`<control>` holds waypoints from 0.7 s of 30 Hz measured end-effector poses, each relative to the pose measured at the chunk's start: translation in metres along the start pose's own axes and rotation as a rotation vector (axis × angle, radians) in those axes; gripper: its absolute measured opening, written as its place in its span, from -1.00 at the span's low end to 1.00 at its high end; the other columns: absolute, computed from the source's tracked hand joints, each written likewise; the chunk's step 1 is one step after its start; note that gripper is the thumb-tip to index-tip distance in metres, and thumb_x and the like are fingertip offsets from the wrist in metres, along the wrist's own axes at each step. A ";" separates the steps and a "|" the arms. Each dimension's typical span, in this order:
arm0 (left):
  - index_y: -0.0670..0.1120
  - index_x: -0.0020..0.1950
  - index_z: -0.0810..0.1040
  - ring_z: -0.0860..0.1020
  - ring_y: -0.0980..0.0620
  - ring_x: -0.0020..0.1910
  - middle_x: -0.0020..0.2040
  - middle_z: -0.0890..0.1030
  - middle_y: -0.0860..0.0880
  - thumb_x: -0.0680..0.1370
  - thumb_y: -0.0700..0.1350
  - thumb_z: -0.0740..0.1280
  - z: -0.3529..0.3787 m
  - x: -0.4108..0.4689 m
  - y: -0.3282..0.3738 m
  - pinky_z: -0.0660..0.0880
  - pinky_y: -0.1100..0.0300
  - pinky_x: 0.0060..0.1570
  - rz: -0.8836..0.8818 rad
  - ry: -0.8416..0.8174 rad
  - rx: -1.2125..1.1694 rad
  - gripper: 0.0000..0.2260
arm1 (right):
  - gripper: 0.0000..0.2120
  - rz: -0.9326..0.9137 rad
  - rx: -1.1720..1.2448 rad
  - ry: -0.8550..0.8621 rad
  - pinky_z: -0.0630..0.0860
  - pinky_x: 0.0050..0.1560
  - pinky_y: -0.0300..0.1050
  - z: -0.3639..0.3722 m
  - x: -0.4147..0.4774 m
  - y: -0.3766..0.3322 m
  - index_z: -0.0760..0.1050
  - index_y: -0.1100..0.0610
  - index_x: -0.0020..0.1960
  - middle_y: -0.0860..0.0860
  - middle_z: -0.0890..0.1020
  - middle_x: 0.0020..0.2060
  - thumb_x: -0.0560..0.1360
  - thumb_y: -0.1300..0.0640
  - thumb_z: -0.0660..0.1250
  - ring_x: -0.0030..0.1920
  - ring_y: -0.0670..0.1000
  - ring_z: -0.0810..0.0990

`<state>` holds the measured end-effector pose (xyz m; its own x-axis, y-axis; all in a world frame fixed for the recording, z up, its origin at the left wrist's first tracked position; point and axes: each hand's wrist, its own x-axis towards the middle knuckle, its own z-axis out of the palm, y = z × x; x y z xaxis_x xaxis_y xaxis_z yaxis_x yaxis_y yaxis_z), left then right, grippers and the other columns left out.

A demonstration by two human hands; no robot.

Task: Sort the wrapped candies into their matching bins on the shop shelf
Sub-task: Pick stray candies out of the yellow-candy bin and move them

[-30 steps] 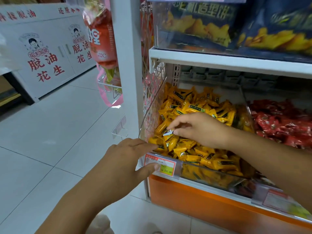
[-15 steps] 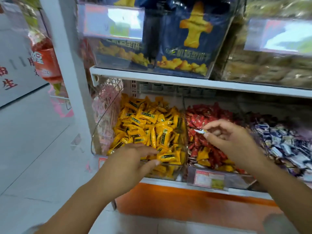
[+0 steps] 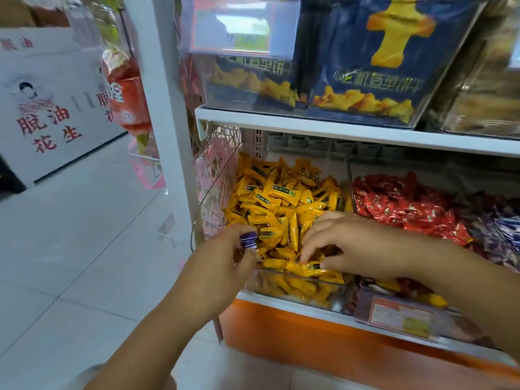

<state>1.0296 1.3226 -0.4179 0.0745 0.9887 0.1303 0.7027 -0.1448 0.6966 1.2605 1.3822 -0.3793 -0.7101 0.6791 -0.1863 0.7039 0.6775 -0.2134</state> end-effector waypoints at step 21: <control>0.28 0.00 0.36 0.49 0.32 0.00 -0.04 0.53 0.40 0.58 0.09 0.18 -0.023 -0.007 -0.035 0.41 0.40 -0.11 0.050 -0.118 0.034 -0.94 | -0.21 0.009 -0.179 -0.128 0.43 0.25 0.06 -0.028 0.094 0.008 0.04 -0.38 0.47 -0.12 0.22 0.44 0.44 -0.07 0.45 0.36 -0.02 0.32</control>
<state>0.9884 1.3193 -0.4266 0.1913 0.9784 0.0789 0.7195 -0.1944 0.6667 1.1999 1.4594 -0.3714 -0.6920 0.6519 -0.3101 0.6944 0.7185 -0.0391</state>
